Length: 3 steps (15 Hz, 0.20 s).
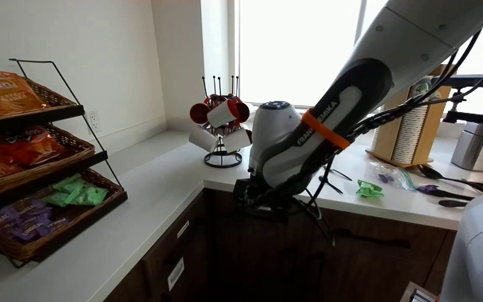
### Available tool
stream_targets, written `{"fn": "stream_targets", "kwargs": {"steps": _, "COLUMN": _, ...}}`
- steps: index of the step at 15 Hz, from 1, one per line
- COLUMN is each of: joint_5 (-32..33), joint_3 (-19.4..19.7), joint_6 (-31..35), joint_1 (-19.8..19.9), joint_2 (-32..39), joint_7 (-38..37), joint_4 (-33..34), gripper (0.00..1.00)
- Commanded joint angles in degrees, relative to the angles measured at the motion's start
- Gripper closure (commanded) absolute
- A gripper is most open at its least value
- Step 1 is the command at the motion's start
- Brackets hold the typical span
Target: Remove a fork from the open drawer, then close the drawer
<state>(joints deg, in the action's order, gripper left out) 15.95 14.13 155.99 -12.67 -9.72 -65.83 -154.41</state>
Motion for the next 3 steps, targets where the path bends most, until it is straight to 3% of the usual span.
{"fn": "stream_targets", "kwargs": {"steps": 1, "joint_5": -8.35, "joint_3": -5.09, "joint_6": -0.84, "joint_1": 3.50, "joint_2": -2.09, "joint_7": 6.24, "joint_4": -0.02, "gripper": 0.00}}
{"fn": "stream_targets", "kwargs": {"steps": 3, "joint_5": -14.37, "joint_3": -3.11, "joint_6": -4.07, "joint_1": 0.04, "joint_2": -7.02, "joint_7": 10.97, "joint_4": 0.39, "gripper": 0.00}}
